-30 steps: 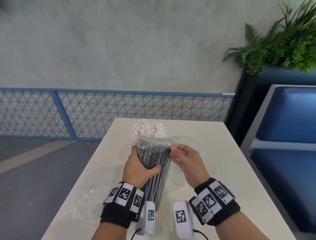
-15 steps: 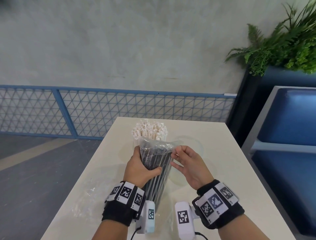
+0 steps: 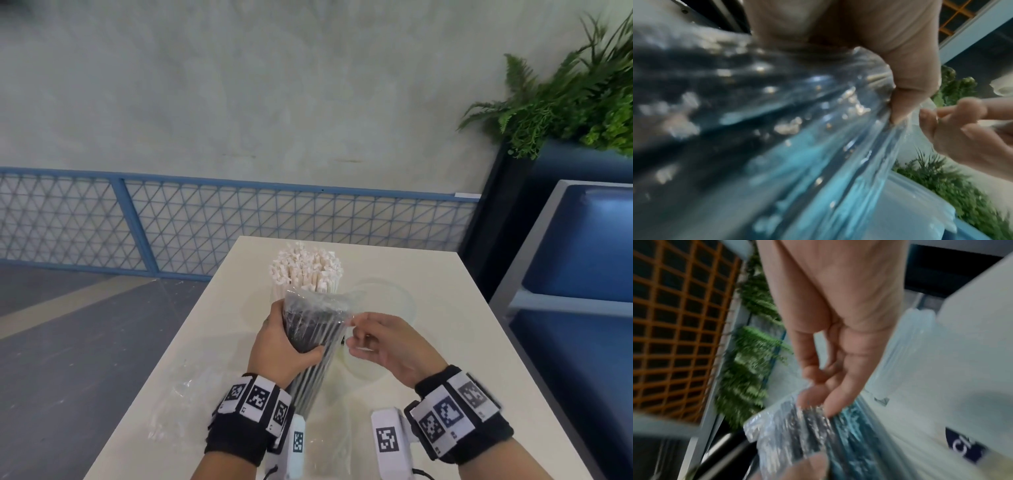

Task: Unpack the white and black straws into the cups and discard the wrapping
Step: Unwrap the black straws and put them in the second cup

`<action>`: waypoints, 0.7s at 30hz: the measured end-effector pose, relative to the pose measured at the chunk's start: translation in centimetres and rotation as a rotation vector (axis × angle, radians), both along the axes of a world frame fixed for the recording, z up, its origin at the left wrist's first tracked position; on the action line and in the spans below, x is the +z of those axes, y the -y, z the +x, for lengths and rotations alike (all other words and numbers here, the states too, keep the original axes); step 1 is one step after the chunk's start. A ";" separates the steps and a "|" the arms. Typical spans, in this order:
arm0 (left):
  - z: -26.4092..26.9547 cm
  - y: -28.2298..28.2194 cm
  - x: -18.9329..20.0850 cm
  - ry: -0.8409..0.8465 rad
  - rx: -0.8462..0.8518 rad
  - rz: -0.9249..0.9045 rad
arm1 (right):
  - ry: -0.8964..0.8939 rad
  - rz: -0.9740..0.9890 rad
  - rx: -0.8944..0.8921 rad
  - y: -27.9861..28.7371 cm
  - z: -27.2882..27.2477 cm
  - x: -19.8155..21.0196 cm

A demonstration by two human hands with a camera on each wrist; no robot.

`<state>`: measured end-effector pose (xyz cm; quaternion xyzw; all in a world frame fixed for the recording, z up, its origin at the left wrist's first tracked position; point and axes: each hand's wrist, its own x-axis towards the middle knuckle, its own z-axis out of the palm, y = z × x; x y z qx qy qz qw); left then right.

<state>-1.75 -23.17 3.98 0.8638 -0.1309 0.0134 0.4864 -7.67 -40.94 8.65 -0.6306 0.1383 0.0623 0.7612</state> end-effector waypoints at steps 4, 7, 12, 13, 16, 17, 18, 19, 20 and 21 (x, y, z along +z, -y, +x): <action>0.2 0.0 0.4 -0.010 0.000 -0.077 | 0.436 -0.633 -0.125 -1.3 -0.3 -0.8; 0.3 0.1 0.7 -0.006 -0.032 -0.089 | 0.805 -1.203 -0.351 -1.3 0.2 -1.9; 0.3 0.5 0.1 0.002 -0.032 -0.087 | 1.015 -1.469 -0.342 -0.8 2.1 -1.6; 0.3 0.5 0.0 -0.004 -0.022 -0.087 | 1.052 -1.499 -0.299 -0.8 2.3 -1.7; 0.4 0.3 -0.3 -0.016 -0.018 -0.070 | 1.027 -1.394 -0.168 -0.2 2.7 -1.5; 0.5 0.3 -0.3 -0.019 -0.022 -0.059 | 0.991 -1.334 -0.152 0.0 2.8 -1.3; 0.5 0.3 -0.2 -0.013 -0.025 -0.050 | 0.960 -1.286 -0.150 0.1 2.9 -1.0; 0.6 0.4 -0.1 -0.008 -0.024 -0.045 | 0.937 -1.259 -0.153 0.1 3.0 -0.7; 0.7 0.4 0.0 -0.002 -0.023 -0.041 | 0.918 -1.242 -0.160 0.1 3.2 -0.4; 0.8 0.3 0.0 -0.003 -0.026 -0.032 | 0.897 -1.214 -0.186 0.2 3.3 0.1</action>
